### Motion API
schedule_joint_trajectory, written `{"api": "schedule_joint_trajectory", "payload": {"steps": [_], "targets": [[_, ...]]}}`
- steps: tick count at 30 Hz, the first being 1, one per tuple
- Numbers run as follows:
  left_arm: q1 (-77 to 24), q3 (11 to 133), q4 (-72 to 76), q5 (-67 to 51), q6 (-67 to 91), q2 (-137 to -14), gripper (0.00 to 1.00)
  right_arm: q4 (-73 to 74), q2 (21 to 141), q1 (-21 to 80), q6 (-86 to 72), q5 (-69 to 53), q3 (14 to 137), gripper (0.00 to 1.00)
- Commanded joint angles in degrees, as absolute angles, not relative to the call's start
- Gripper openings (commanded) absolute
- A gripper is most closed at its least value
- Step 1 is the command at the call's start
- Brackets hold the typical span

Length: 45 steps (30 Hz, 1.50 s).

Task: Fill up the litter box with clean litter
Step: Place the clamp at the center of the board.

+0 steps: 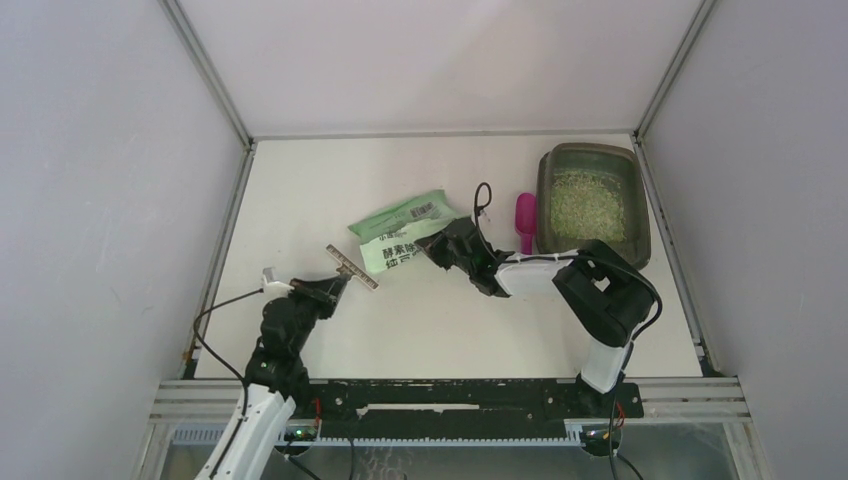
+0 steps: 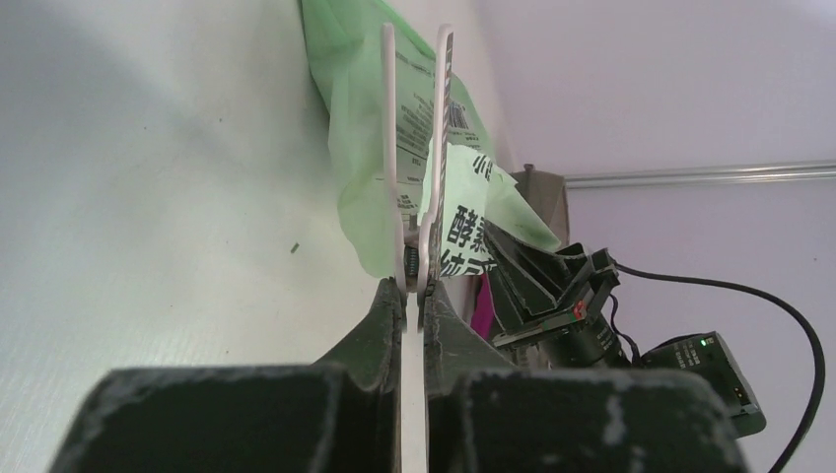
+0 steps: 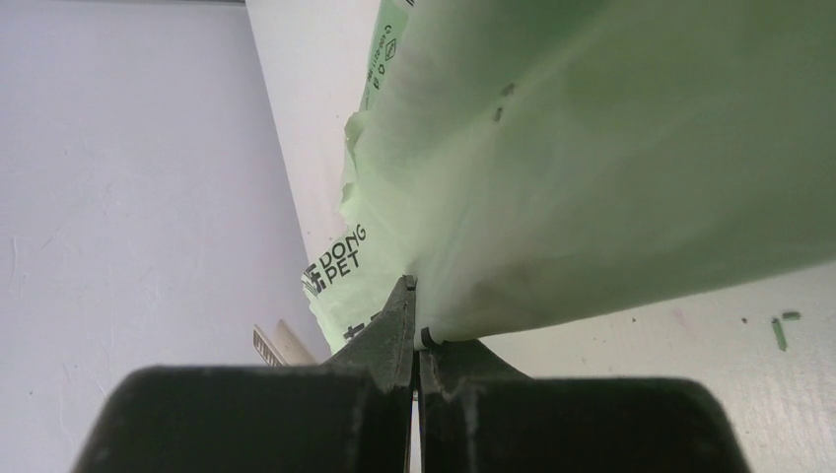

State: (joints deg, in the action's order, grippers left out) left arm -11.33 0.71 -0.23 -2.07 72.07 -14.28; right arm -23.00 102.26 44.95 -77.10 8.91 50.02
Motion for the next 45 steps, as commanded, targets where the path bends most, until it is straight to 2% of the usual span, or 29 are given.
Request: {"api": "schedule_joint_trajectory", "payload": {"steps": [1,16,31,45], "targets": [[-10.9,-6.0,5.2,-2.6,74.0,-17.3,0.04,-27.3,102.7,45.8,-78.6,9.2,53.1,0.00],[-10.9,-7.1,7.6,-0.2,75.5,-19.5,0.06,-27.3,103.0,47.4,-79.9,9.3,53.1,0.00],[-11.0,-8.2,10.3,2.4,75.2,-26.6,0.09,-27.2,102.6,48.5,-80.5,9.8,53.1,0.00],[-11.0,-8.8,6.8,6.3,76.2,-22.1,0.12,-29.5,102.7,50.1,-82.1,9.6,50.4,0.00]]}}
